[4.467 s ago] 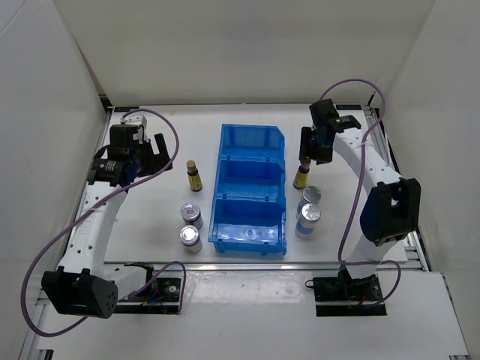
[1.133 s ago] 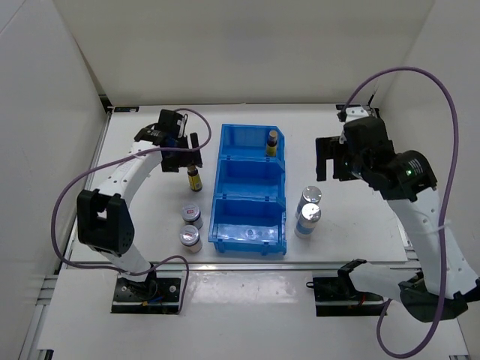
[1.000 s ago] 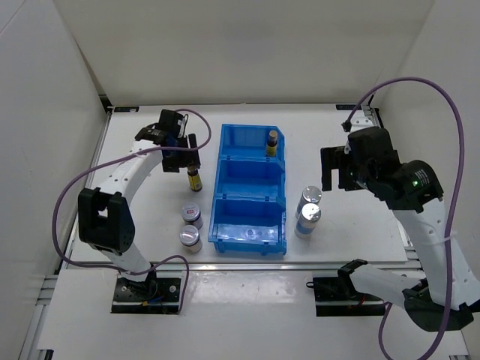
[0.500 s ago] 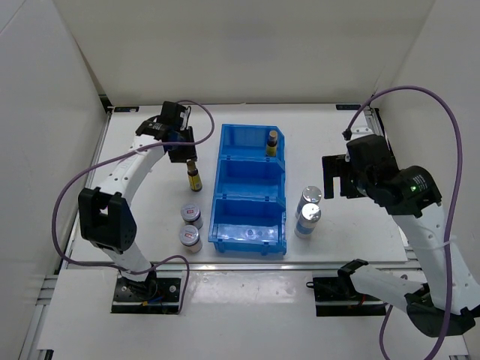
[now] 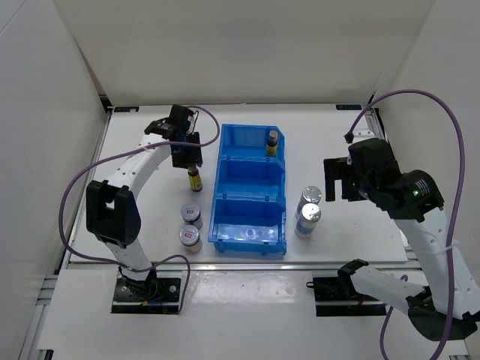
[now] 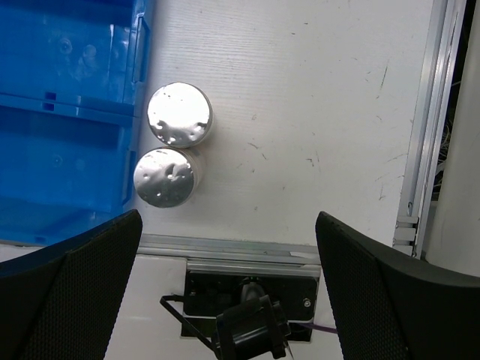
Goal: Organize the condiment bottles
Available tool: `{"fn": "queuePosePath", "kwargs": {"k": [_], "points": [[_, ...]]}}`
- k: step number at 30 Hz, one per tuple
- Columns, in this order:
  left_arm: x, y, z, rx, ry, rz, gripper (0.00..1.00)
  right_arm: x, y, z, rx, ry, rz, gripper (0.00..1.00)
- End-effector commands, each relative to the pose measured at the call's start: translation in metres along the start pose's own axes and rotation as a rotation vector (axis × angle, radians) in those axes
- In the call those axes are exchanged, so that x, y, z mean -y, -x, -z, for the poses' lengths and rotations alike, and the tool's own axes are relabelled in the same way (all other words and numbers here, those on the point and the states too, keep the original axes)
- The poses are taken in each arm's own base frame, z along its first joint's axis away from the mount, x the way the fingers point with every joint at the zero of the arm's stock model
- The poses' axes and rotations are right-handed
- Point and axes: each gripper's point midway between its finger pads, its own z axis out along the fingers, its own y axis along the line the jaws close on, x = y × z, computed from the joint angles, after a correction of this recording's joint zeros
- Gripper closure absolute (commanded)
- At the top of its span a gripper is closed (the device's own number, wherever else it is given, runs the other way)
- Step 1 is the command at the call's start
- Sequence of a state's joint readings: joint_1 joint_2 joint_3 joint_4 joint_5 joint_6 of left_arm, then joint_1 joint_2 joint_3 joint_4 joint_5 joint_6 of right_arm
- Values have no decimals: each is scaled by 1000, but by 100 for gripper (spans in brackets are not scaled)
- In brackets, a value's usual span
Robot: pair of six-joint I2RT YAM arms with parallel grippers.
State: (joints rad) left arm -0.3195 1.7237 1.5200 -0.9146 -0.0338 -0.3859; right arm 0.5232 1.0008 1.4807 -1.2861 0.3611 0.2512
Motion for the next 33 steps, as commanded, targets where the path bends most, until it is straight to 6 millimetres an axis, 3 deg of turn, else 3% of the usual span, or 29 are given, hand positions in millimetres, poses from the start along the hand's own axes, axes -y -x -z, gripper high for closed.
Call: {"fn": "queuePosePath", "kwargs": {"k": [1, 4, 8, 9, 11, 12, 14, 15, 17, 18, 19, 20, 22, 23, 24, 26, 33], "points": [[2, 12, 9, 46, 6, -5, 44, 3, 1, 4, 21, -7, -9, 1], [1, 13, 10, 41, 18, -6, 59, 3, -1, 2, 12, -9, -7, 1], [2, 27, 29, 76, 43, -11, 87, 3, -1, 2, 12, -9, -7, 1], [6, 44, 44, 126, 38, -7, 89, 3, -1, 2, 12, -9, -16, 1], [5, 55, 61, 145, 55, -5, 89, 1, -2, 2, 10, 0, -16, 1], [12, 77, 79, 209, 38, 2, 89, 1, -2, 2, 10, 0, -16, 1], [20, 88, 92, 225, 27, -13, 89, 1, -4, 0, 0, -3, -13, 1], [32, 107, 113, 295, -8, -12, 89, 1, -7, -2, -8, -5, -20, 1], [47, 121, 114, 315, -44, -12, 89, -1, -11, -5, -23, 0, -30, 1], [56, 137, 130, 367, -81, -8, 89, -3, -15, -5, -31, 9, -29, 1], [68, 139, 131, 365, -119, -9, 89, -3, -12, -4, -11, 15, -47, 1], [77, 144, 117, 354, -123, -19, 89, -5, -16, -7, -29, 19, -55, 1], [97, 159, 127, 404, -184, -19, 89, -7, -20, -8, -21, 31, -68, 1], [104, 162, 124, 408, -193, -25, 89, -7, -23, -11, -30, 28, -65, 1], [108, 163, 108, 386, -194, -29, 89, -7, -26, -13, -40, 25, -62, 1], [120, 166, 101, 388, -222, -29, 89, -7, -31, -15, -50, 22, -68, 1], [159, 146, 47, 335, -199, -113, 89, -8, -35, -17, -56, 30, -68, 1]]}}
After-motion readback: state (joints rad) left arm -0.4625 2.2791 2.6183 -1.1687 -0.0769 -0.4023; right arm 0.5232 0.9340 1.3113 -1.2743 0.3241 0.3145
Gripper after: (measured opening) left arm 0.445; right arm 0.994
